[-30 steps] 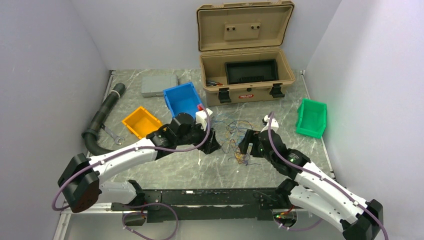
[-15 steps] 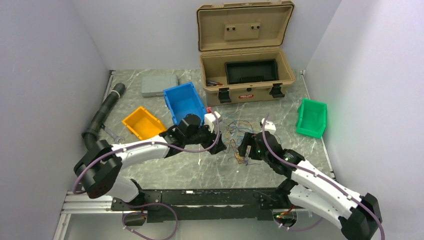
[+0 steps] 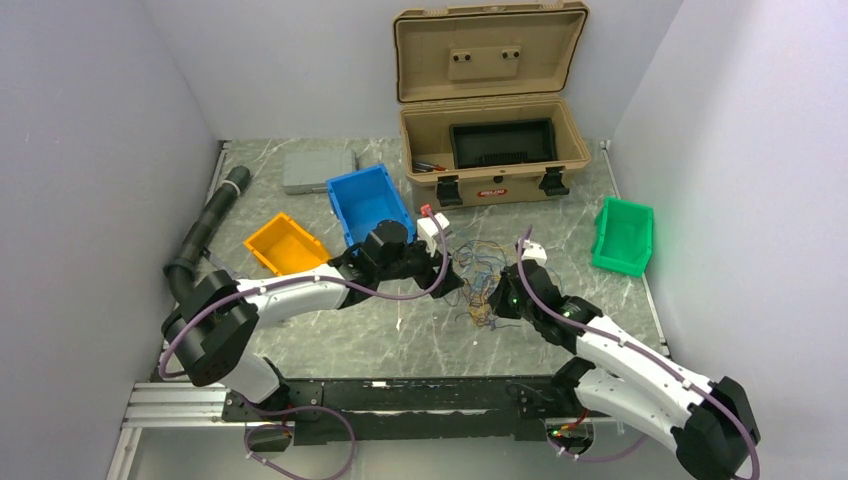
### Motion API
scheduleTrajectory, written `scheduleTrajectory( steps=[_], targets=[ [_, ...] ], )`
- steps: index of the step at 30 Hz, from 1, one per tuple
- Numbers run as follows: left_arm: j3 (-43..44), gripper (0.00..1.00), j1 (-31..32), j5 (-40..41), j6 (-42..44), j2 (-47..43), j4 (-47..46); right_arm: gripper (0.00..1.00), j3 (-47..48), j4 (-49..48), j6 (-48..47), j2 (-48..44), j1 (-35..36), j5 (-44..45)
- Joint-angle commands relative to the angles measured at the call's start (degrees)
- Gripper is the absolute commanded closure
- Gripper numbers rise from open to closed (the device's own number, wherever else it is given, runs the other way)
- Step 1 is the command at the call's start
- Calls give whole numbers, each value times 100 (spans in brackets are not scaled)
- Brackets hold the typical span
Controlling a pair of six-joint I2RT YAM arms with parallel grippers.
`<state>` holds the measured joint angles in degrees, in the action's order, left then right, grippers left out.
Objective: Untangle the cables
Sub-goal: Untie the cable.
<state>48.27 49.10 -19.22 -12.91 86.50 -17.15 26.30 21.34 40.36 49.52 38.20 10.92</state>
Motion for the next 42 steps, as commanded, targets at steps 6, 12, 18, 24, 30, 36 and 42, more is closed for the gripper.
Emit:
scheduleTrajectory(
  steps=[6,12,18,24,30,36,42],
  targets=[
    [-94,26,-10,-45,-213,418,-958,100,647,474,-291,-831,-23,479],
    [-122,25,-15,16,-205,372,-941,100,885,746,-380,-1115,-24,706],
    [590,27,-12,34,-215,1047,0,100,970,1188,-100,-1504,-23,1303],
    [1037,27,-18,96,-141,1468,521,100,1032,2134,754,-1988,-23,2767],
    [1756,30,-10,94,-136,2137,1358,100,977,2236,747,-2342,-24,2885],
    [2009,40,-12,-238,-125,2426,1470,100,928,2141,733,-2328,-25,2670],
    [1674,100,-21,-90,106,1892,1219,100,1193,2975,1592,-2283,-29,3421]
  ],
)
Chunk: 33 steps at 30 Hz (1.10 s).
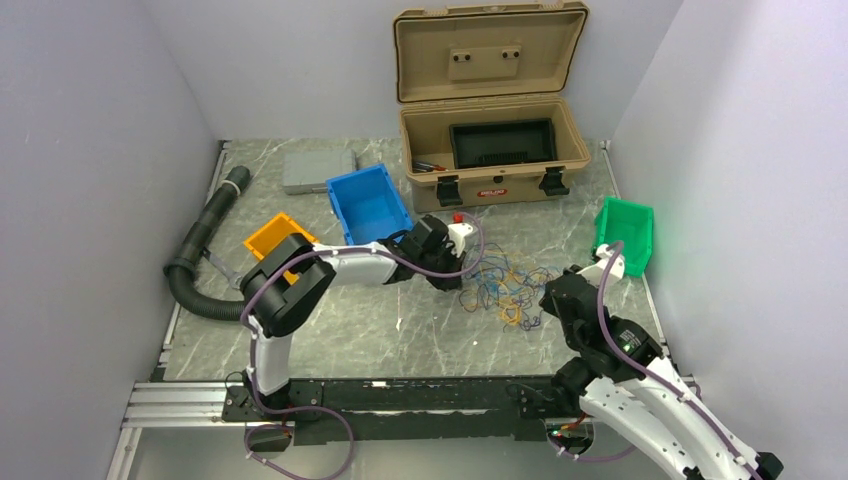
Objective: Untangle the cables
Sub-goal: Untie the cable.
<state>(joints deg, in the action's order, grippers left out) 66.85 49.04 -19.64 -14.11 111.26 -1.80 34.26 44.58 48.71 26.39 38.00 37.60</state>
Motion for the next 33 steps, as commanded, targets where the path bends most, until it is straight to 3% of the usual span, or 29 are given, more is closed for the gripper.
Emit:
scheduleTrajectory(
  steps=[1,3,6,8,10,11,14,16,24,33],
  targets=[
    [-437,100,-17,-19,258,-890,-508,99,458,931,1124,63,-8,985],
    [-852,100,-40,61,152,-1628,-689,97,537,1302,1606,169,-6,1229],
    [-1195,100,-50,-57,-235,-2675,-507,96,540,1255,1470,413,-7,1124],
    [-1180,100,-53,33,-428,-3137,-131,94,445,882,1034,532,-4,774],
    [-1043,100,-63,222,-427,-3405,320,88,298,49,-38,573,-5,-143],
    [-948,100,-65,262,-379,-3465,516,78,228,-369,-418,566,-5,-681],
    [-550,100,-69,191,-208,-3479,1034,31,-4,-1522,-1271,506,3,-2111],
    [-355,100,-69,97,-134,-3468,1252,18,-70,-1901,-1601,523,-5,-2683],
    [-248,100,-69,29,-228,-3536,1233,16,-105,-2681,-1958,1535,-1,-3329],
    [-307,100,-68,20,-418,-3618,1117,30,-1363,-5449,-2121,2128,-12,-3407]
  ],
)
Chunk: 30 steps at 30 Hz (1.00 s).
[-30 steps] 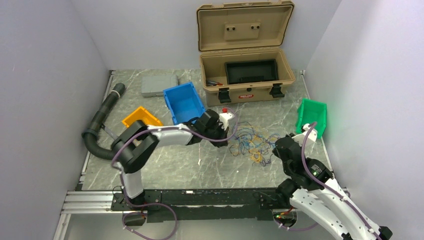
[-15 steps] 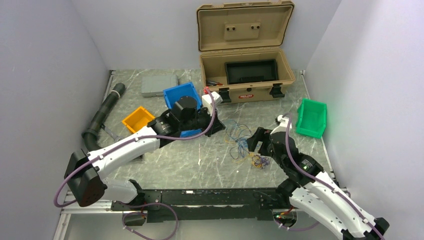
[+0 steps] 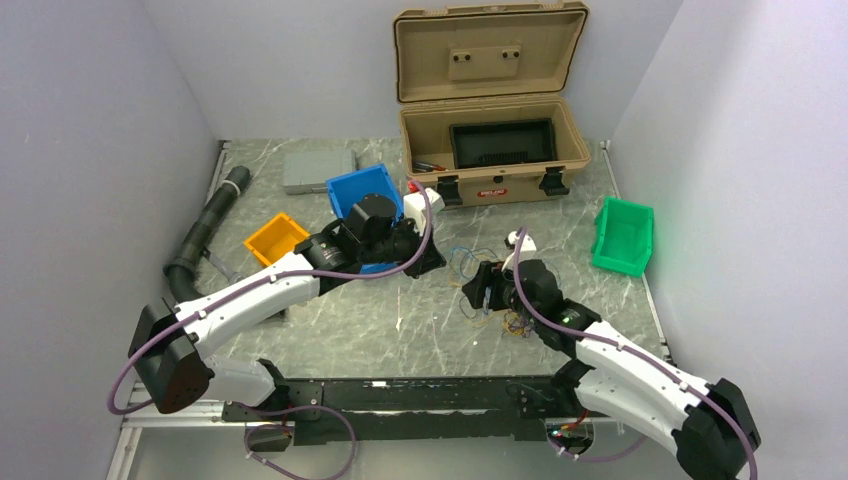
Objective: Untangle the cables
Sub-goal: Untie the cable.
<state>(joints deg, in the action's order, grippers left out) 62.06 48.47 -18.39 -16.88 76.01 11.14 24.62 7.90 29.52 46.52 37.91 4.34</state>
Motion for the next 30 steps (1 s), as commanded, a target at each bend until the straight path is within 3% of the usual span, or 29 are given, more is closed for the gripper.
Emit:
scheduleTrajectory(
  steps=[1,7,11,12,13,14,18,23,30],
  targets=[
    [154,100,-8,-110,-152,-87,-185,31,-490,-2047,-235,210,-7,-60],
    [166,100,-13,-151,-179,-67,-167,35,-658,-2879,-362,1009,-9,569],
    [117,100,-8,-194,-189,-57,-196,46,-687,-3324,-367,1489,-1,734],
    [126,100,-7,-194,-189,-36,-179,54,-660,-3396,-363,1613,6,702],
    [137,100,-12,-201,-190,-22,-161,71,-615,-3397,-351,1699,-3,650],
    [165,100,-12,-215,-191,-12,-139,100,-504,-3288,-289,1751,-3,491],
    [199,100,-8,138,-207,-118,-22,100,-287,-2429,-191,1094,5,356],
    [534,100,-239,1049,-65,-562,492,100,-77,-627,273,166,-26,1281],
    [1112,100,-1771,1975,-630,-1434,1633,100,-72,1421,1743,-1198,-92,3064]
  ],
)
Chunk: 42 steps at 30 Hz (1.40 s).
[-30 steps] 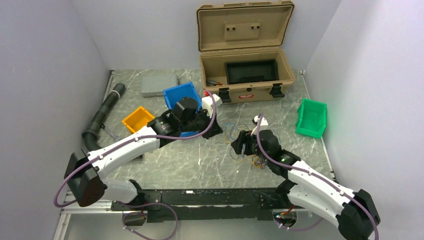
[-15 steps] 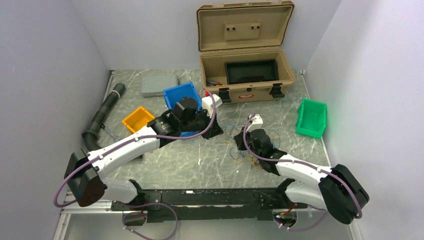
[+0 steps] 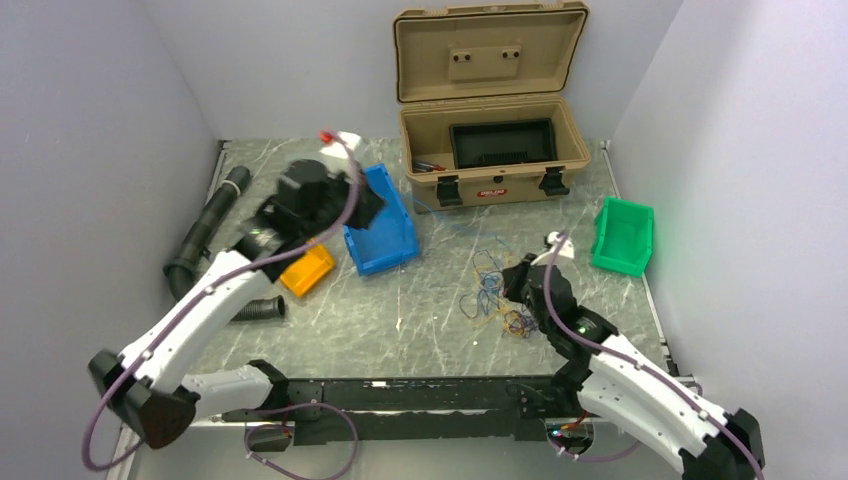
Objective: Untangle the cables
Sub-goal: Untie the cable.
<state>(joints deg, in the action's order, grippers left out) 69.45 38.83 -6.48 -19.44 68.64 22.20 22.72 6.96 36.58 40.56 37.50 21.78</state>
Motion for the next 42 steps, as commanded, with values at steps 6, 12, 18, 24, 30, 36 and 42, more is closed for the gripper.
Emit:
scheduleTrajectory(
  steps=[6,12,18,24,30,36,42],
  targets=[
    [-13,100,-1345,1786,-611,-1632,777,100,473,4249,4070,-1553,-69,3246],
    [-406,100,-1402,1619,-570,-2169,612,100,613,4056,3342,-1751,-70,3313],
    [-453,100,-1402,692,-226,-2196,342,84,790,3429,2066,-1142,-67,2662],
    [-541,100,-1403,-1551,-96,-2014,-281,25,400,1267,-135,-872,-67,475],
    [-322,100,-1398,-1290,102,-2093,147,13,618,222,-1212,327,-67,-771],
    [-75,100,-1398,-702,276,-2430,464,13,1658,-1,-2040,2031,-76,-1160],
    [174,100,-1406,-570,361,-2623,667,9,2298,-347,-3393,3190,-67,-1725]
  ],
)
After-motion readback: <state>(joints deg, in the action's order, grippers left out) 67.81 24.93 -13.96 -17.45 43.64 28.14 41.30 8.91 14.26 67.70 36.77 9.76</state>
